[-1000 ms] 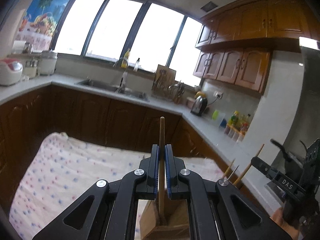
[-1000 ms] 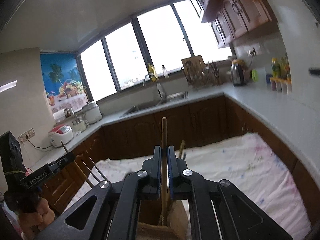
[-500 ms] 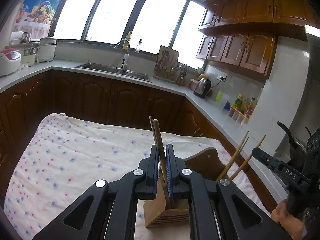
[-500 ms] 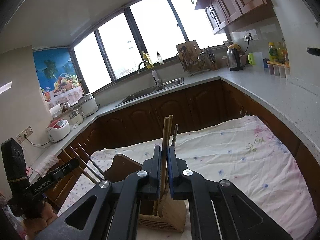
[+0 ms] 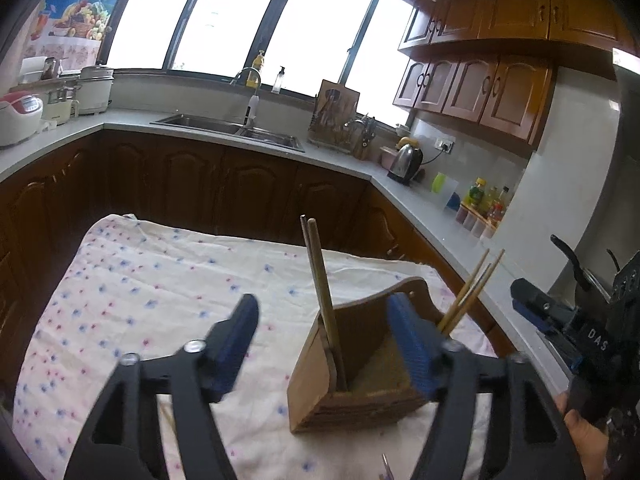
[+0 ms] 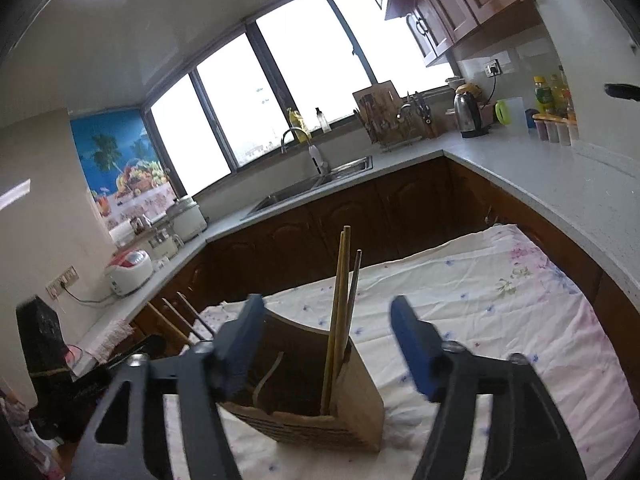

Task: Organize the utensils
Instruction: 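Lower the chopsticks into the holder and open the left tool while the right tool opens, then move both open tools back toward the remaining chopstick and spoon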

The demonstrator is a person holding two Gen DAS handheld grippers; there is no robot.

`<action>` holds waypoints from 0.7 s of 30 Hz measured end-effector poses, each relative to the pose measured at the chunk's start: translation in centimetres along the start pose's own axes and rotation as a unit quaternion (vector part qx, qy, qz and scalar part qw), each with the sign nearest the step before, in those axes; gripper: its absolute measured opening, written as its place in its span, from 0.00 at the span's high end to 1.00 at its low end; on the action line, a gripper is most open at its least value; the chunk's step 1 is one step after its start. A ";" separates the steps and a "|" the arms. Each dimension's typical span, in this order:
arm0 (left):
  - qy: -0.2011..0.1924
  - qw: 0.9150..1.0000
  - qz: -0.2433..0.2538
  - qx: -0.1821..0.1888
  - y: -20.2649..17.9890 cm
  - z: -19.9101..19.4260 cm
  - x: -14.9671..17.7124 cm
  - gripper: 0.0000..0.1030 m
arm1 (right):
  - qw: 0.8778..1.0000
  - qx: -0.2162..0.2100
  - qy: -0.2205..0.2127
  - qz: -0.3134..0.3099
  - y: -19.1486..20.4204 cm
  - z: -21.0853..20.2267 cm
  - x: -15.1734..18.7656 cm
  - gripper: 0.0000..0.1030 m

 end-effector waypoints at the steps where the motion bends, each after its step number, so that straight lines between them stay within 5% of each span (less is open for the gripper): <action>1: -0.001 1.000 -0.002 -0.003 0.3 -0.6 0.1 0.22 | 1.000 0.000 -0.004 0.001 0.1 -0.5 0.1 0.23; 4: -0.001 1.000 -0.008 -0.007 1.3 -2.5 1.1 0.17 | 1.000 0.000 -0.010 0.006 0.2 -2.0 0.6 0.14; 21: 0.084 0.992 -0.057 -0.073 7.2 -10.4 5.5 0.14 | 0.999 0.038 0.032 -0.010 2.6 -10.6 7.3 0.09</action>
Point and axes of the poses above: each gripper's, at about its wrist camera, not at the fingertips, and z roughly the way its jaws point, y to its left, x to its underside, the point moved 2 cm from there along z, roughly the way its jaws point, and after that the axes turned 14 degrees about -x, right-handed, at the moved point
